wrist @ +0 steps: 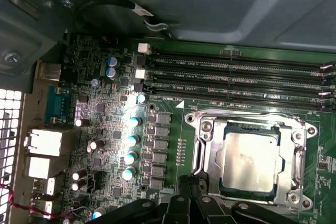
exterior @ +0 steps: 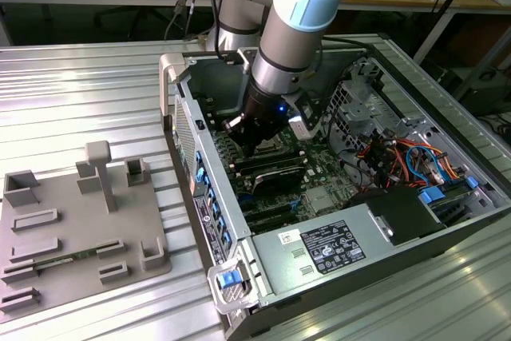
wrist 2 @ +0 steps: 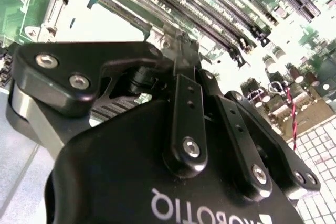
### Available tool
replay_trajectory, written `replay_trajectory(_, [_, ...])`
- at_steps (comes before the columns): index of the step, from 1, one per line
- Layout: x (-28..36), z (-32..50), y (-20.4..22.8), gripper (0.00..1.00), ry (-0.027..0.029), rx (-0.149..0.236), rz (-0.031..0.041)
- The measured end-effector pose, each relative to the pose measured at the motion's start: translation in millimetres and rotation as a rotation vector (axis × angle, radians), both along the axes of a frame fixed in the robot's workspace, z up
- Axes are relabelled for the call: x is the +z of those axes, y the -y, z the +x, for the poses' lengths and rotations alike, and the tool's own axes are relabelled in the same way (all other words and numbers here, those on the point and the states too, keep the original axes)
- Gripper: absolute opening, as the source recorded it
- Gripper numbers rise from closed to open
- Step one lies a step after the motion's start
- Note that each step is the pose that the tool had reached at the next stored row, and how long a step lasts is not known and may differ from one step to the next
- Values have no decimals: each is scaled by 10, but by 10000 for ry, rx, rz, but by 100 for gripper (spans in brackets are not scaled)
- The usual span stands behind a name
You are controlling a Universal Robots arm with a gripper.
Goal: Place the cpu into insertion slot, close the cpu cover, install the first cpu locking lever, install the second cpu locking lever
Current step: 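Install the second cpu locking lever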
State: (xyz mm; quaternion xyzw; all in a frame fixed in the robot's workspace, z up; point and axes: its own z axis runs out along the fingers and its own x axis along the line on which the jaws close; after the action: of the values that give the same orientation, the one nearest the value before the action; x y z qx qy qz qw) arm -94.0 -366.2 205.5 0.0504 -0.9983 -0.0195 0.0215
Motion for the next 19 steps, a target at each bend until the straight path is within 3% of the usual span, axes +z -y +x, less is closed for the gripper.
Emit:
replay_trajectory(3, [-1,0,-5,11,0,-1,4])
replay_trajectory(9, [195,6,-13,11,-1,-1,3])
replay_trajectory(14, [245,64,-22,11,-3,0,2])
replay_trajectory(15, [245,125,-37,11,-3,-1,-2])
replay_trajectory(17, [245,162,-66,11,-5,0,-1])
replay_trajectory(19, [263,166,-140,11,9,-1,-20])
